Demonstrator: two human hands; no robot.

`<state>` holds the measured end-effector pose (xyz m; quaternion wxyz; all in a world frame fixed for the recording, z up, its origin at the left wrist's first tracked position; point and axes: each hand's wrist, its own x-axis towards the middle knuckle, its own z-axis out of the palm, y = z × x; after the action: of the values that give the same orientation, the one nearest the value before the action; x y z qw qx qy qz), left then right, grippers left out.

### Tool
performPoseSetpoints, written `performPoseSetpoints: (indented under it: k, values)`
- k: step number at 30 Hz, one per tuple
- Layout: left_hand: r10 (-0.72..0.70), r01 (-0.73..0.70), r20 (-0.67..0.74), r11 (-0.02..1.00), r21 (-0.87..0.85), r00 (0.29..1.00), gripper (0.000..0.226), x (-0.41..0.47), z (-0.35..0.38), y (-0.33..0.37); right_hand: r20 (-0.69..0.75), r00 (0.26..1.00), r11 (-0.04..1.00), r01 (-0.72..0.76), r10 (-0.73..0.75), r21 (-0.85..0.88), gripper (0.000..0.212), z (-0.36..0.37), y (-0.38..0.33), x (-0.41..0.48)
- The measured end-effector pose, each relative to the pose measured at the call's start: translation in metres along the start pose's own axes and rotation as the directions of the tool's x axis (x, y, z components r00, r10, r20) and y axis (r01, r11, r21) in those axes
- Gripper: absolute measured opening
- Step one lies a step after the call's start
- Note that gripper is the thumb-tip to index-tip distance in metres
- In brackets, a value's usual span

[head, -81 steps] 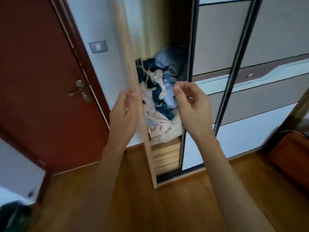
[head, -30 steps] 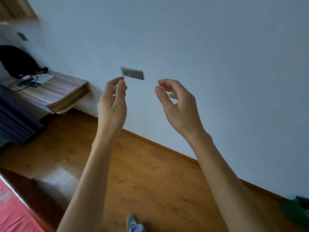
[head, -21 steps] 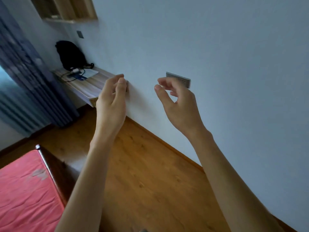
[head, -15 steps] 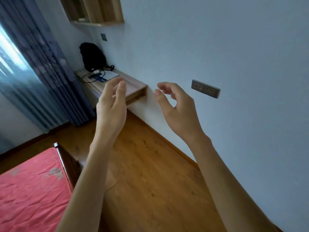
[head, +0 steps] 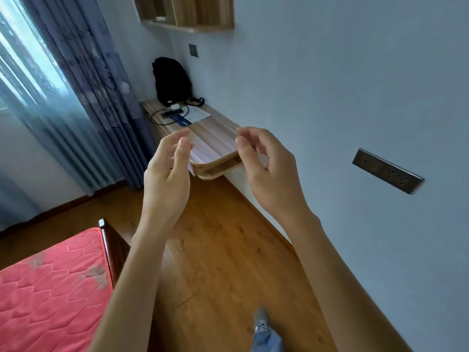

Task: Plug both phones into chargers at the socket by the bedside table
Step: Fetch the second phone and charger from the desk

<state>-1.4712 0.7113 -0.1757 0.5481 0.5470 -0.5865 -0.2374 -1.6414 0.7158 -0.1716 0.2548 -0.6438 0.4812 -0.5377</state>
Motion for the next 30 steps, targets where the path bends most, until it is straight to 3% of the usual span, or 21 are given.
performPoseSetpoints:
  k: [9, 17, 30]
  values:
    - [0.012, -0.009, -0.074, 1.0, 0.03, 0.997, 0.034, 0.133, 0.043, -0.02, -0.028, 0.997, 0.996, 0.071, -0.07, 0.049, 0.028, 0.019, 0.046, 0.153]
    - [0.004, 0.002, -0.136, 0.999, 0.045, 0.991, 0.033, 0.215, 0.045, -0.057, 0.076, 0.994, 0.993, 0.073, -0.08, 0.091, 0.029, 0.067, 0.079, 0.242]
    - [-0.066, 0.075, -0.184, 0.996, 0.044, 0.981, 0.037, 0.371, -0.042, -0.188, 0.126, 0.987, 0.995, 0.092, -0.097, 0.048, 0.026, 0.246, 0.122, 0.367]
